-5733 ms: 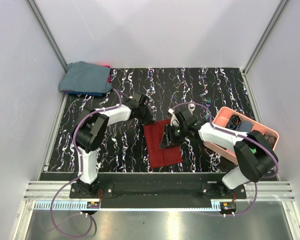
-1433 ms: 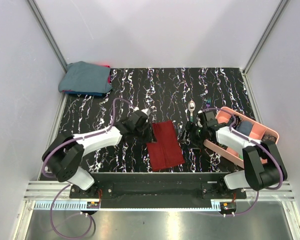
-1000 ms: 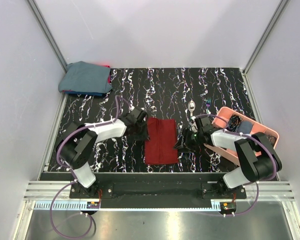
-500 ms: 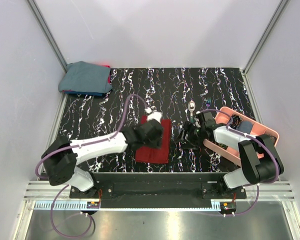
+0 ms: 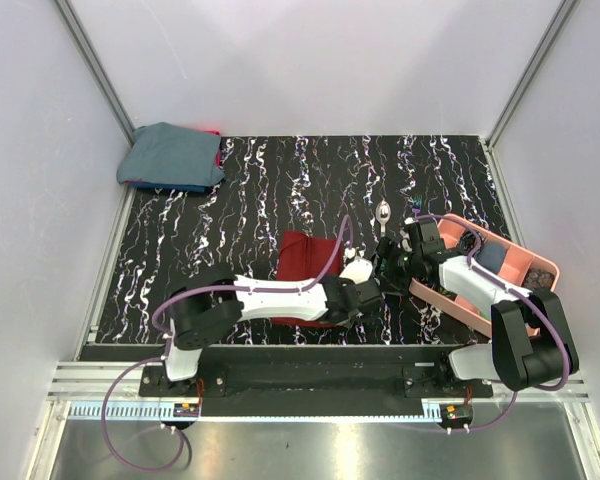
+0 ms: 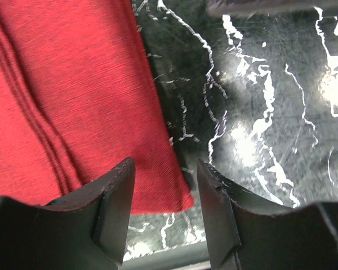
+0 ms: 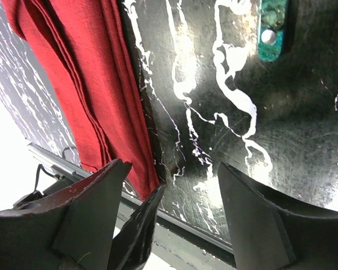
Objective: Fold the napkin into a case and place the utensils inside
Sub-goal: Fold the 2/3-rectangle-folded napkin into the folded-napkin.
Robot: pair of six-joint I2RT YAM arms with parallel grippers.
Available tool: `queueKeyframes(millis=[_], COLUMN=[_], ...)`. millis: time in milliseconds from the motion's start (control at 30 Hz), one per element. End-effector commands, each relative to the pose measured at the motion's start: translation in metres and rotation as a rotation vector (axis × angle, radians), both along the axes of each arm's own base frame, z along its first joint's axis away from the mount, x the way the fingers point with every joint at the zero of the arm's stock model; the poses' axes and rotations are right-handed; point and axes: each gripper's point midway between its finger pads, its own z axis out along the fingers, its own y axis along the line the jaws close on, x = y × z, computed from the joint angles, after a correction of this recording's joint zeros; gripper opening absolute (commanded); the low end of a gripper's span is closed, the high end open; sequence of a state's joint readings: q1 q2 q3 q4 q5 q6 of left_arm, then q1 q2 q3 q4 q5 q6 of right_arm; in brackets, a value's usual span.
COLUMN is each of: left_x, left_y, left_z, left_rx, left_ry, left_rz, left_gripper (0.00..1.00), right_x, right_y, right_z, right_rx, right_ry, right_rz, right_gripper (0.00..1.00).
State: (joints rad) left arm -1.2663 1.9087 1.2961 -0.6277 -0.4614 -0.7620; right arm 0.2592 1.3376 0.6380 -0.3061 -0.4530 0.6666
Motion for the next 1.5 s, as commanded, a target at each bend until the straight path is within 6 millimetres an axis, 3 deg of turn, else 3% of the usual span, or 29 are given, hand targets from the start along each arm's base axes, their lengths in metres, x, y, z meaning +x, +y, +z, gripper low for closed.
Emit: queueKeyframes(millis=[0,233,367,400,567,600,700,1100,1200,1467], left_x=[0.004,-0.007,-0.012,-0.012,-0.013,-0.014,-0.021,-0.019,-0.019,-0.02], left_y=[-0.009,0.004,0.006,0.006,0.002,-0.001,0.001,0.013,0.014,0.017], left_z=[0.008,-0.004,-0.006,-0.004,0.013,0.024,0.04,0.05,0.05,0.054], left_rx=[0.011,0.058,0.06,0.055,-0.02,-0.066,-0.18,-0.248,-0.25,-0.261], left_ry=[-0.044,0.004,0.024,0.022,0.029,0.036,0.101,0.141,0.143,0.144], left_rz=[0.04,0.059,0.046,0.043,0.006,0.0,-0.008,0.015,0.014,0.014], left_gripper=[0.5,0.4,0.28,0.18,0.03,0.01,0.0,0.0,0.0,0.0], right_x=[0.0,0.005,0.008,0.009,0.02,0.023,0.041,0.065,0.067,0.07], right_y=[-0.007,-0.004,0.001,0.003,0.018,0.02,0.033,0.064,0.074,0.076], right_z=[0.0,-0.003,-0.006,-0.007,0.0,0.002,0.006,-0.007,-0.01,-0.028], right_rx=[-0.029,-0.03,-0.009,-0.002,0.08,0.091,0.139,0.256,0.286,0.273], right_ry=[-0.015,-0.005,-0.003,-0.002,-0.039,-0.046,-0.065,-0.059,-0.045,-0.027], right_rz=[-0.001,0.025,0.041,0.05,0.107,0.115,0.127,0.127,0.138,0.133], right_gripper=[0.77,0.78,0.78,0.78,0.79,0.8,0.84,0.82,0.81,0.77])
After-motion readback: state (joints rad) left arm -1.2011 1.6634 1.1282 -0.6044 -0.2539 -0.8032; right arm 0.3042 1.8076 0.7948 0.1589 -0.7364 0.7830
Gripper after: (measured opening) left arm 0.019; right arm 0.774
